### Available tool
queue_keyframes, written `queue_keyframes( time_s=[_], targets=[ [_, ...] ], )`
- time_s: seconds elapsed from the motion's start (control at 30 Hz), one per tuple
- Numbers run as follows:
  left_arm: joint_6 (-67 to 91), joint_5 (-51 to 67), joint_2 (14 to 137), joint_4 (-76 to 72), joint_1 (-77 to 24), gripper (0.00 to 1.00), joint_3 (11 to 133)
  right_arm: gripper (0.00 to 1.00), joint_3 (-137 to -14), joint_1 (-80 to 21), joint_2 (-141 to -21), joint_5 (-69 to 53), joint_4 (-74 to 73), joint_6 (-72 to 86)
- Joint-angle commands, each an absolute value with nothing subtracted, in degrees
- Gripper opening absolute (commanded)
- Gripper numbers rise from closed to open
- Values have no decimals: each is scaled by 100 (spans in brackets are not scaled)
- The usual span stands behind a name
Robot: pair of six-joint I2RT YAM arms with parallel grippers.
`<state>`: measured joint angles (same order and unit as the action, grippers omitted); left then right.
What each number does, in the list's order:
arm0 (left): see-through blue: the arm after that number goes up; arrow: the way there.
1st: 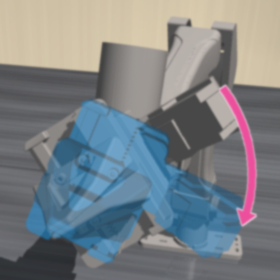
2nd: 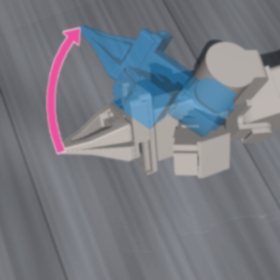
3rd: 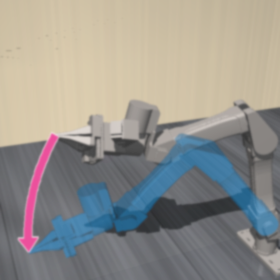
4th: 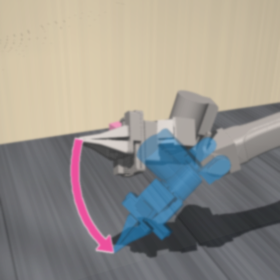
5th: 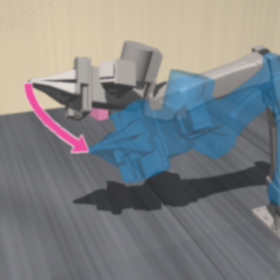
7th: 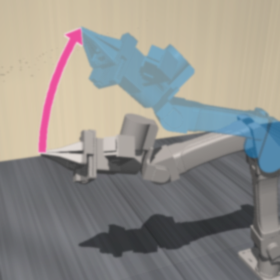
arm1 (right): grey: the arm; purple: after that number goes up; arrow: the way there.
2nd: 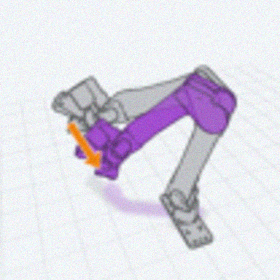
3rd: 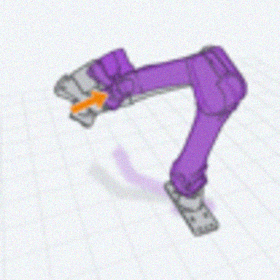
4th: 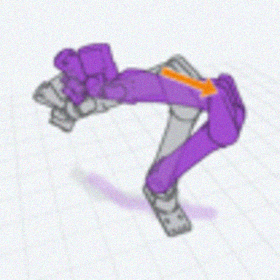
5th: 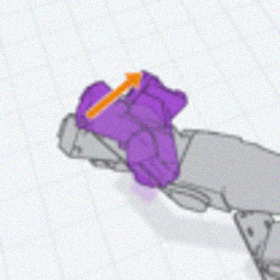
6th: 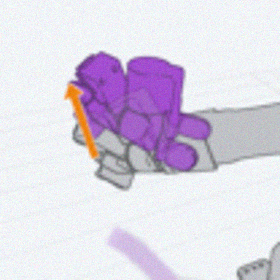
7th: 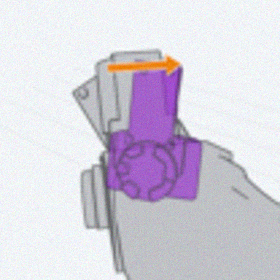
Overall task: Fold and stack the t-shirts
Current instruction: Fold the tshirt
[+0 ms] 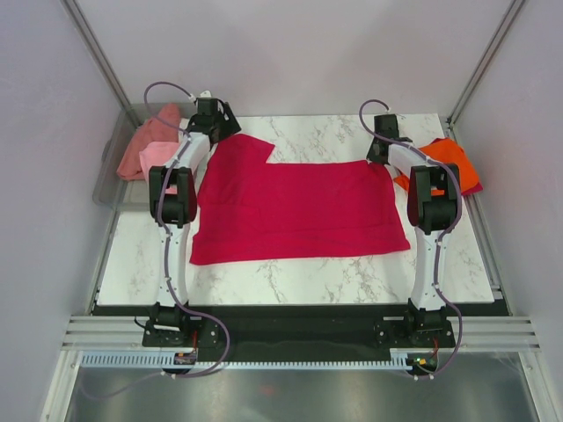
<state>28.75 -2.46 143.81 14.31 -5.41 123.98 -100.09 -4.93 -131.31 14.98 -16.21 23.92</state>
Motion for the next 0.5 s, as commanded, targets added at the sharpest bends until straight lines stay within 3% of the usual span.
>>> queue_keyframes(
  time_s=[0.0, 0.23, 0.47],
  targets=[
    [2330, -483, 14563, 1836, -588, 88, 12717, 0, -10002, -519, -12806, 1433, -1406, 2478],
    [2284, -1027, 14687, 2698, -659, 92, 13070, 0, -9941, -519, -12691, 1195, -1327, 2531],
    [2189, -703, 14590, 2742, -738, 86, 12990, 0, -9896, -519, -12665, 1020, -1257, 2575]
  ],
)
